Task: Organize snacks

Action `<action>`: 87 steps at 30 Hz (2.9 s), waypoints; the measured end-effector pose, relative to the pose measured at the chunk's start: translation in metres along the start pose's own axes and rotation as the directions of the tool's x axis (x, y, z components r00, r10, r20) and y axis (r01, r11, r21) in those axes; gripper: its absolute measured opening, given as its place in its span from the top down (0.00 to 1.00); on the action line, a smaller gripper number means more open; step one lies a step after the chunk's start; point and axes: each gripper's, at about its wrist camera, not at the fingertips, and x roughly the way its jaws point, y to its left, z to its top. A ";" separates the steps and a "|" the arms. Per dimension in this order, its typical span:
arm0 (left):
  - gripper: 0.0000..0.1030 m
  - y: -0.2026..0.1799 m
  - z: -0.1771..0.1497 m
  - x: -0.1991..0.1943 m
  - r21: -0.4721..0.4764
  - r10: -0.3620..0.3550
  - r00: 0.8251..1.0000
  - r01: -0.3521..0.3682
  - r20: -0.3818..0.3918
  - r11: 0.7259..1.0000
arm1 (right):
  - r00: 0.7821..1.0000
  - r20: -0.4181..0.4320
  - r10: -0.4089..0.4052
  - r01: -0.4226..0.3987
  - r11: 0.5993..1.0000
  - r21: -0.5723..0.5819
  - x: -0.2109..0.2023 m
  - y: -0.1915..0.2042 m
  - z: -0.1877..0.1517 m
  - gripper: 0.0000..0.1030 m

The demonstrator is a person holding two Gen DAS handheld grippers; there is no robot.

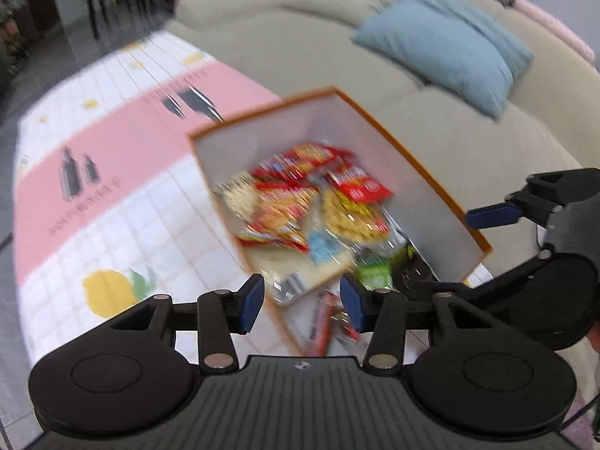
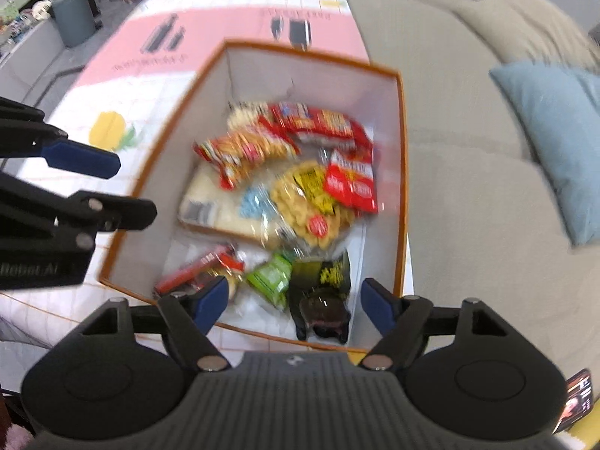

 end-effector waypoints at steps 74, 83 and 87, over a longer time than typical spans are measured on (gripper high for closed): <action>0.30 0.046 -0.130 -0.063 -0.202 0.302 0.949 -0.279 0.095 0.939 | 0.911 0.384 -0.151 0.076 0.976 0.202 -0.055 0.123 -0.088 0.13; 0.30 0.047 -0.130 -0.064 -0.206 0.302 0.948 -0.279 0.095 0.938 | 0.912 0.383 -0.150 0.077 0.977 0.199 -0.054 0.125 -0.088 0.13; 0.30 0.047 -0.130 -0.064 -0.212 0.300 0.949 -0.276 0.093 0.938 | 0.912 0.382 -0.150 0.078 0.977 0.198 -0.054 0.124 -0.088 0.13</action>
